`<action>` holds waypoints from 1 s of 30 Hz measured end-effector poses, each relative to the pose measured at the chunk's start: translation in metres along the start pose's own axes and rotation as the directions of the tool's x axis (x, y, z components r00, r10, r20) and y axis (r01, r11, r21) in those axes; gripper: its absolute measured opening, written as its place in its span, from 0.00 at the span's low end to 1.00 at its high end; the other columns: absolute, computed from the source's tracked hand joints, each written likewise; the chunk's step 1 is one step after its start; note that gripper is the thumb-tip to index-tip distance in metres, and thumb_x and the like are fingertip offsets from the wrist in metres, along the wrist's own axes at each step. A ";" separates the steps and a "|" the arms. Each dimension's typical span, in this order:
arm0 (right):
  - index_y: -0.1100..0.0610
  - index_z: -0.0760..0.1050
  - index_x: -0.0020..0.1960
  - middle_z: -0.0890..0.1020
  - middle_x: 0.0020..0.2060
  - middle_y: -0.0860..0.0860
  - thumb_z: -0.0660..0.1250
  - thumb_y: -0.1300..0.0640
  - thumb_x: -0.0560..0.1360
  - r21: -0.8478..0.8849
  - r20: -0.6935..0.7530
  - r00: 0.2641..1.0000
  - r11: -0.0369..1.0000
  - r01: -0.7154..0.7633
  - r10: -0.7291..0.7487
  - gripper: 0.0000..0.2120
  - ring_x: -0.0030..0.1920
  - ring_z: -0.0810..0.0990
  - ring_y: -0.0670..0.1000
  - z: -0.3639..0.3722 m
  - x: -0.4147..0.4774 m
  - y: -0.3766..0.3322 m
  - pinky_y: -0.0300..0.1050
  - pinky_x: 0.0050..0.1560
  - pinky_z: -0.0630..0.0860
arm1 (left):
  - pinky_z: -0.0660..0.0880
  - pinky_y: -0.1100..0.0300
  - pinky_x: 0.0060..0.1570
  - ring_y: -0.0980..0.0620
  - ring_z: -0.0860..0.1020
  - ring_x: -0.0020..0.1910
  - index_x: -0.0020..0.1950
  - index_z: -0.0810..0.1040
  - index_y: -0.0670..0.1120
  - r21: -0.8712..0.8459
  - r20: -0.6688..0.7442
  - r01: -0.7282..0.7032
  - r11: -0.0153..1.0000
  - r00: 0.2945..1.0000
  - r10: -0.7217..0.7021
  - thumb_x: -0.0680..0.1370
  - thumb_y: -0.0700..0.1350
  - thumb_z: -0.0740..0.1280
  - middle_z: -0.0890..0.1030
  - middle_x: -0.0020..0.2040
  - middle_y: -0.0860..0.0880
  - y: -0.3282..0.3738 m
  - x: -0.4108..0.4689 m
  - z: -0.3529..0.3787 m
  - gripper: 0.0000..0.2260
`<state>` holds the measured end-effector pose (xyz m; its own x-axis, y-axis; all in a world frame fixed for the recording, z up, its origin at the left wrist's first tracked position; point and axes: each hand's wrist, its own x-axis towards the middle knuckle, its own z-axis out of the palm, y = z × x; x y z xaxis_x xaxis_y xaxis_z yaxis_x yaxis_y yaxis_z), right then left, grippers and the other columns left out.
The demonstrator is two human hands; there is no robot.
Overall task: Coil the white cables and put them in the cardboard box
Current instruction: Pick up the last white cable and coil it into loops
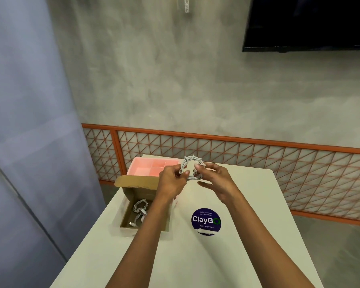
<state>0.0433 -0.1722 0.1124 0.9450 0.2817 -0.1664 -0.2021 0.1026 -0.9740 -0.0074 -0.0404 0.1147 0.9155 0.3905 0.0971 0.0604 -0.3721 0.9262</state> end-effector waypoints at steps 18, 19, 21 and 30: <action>0.55 0.79 0.46 0.84 0.37 0.48 0.69 0.58 0.74 0.018 0.170 0.972 0.986 -0.168 0.163 0.02 0.43 0.78 0.47 -0.013 0.008 0.003 0.42 0.48 0.71 | 0.80 0.64 0.44 0.49 0.81 0.49 0.63 0.78 0.42 -0.082 0.129 0.040 0.996 0.991 -0.030 0.79 0.38 0.65 0.82 0.54 0.44 -0.008 0.005 -0.003 0.13; 0.55 0.79 0.46 0.84 0.36 0.47 0.69 0.57 0.74 0.054 0.175 0.970 0.982 -0.179 0.167 0.02 0.43 0.78 0.46 -0.012 0.007 0.005 0.41 0.47 0.72 | 0.80 0.63 0.45 0.48 0.81 0.49 0.63 0.78 0.42 -0.095 0.134 0.040 0.995 0.991 -0.027 0.79 0.38 0.65 0.82 0.54 0.44 -0.008 0.005 -0.003 0.13; 0.54 0.79 0.46 0.84 0.37 0.47 0.68 0.56 0.75 0.120 0.196 0.965 0.972 -0.201 0.176 0.02 0.44 0.79 0.46 -0.011 0.006 0.007 0.41 0.48 0.74 | 0.80 0.63 0.46 0.48 0.81 0.49 0.63 0.78 0.41 -0.133 0.135 0.049 0.990 0.990 -0.031 0.79 0.37 0.65 0.82 0.54 0.43 -0.008 0.005 -0.002 0.13; 0.57 0.75 0.45 0.78 0.31 0.49 0.63 0.59 0.78 0.232 0.261 0.963 0.965 -0.126 0.063 0.04 0.35 0.78 0.45 -0.007 0.005 0.012 0.41 0.46 0.77 | 0.80 0.66 0.40 0.45 0.82 0.49 0.60 0.74 0.34 -0.386 0.011 0.117 0.915 0.992 -0.122 0.78 0.36 0.66 0.82 0.51 0.40 -0.009 0.002 0.004 0.12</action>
<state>0.0475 -0.1758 0.0992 0.8304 0.5268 -0.1814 -0.3734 0.2846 -0.8829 -0.0044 -0.0400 0.1050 0.9057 0.4234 -0.0209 0.0091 0.0300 0.9995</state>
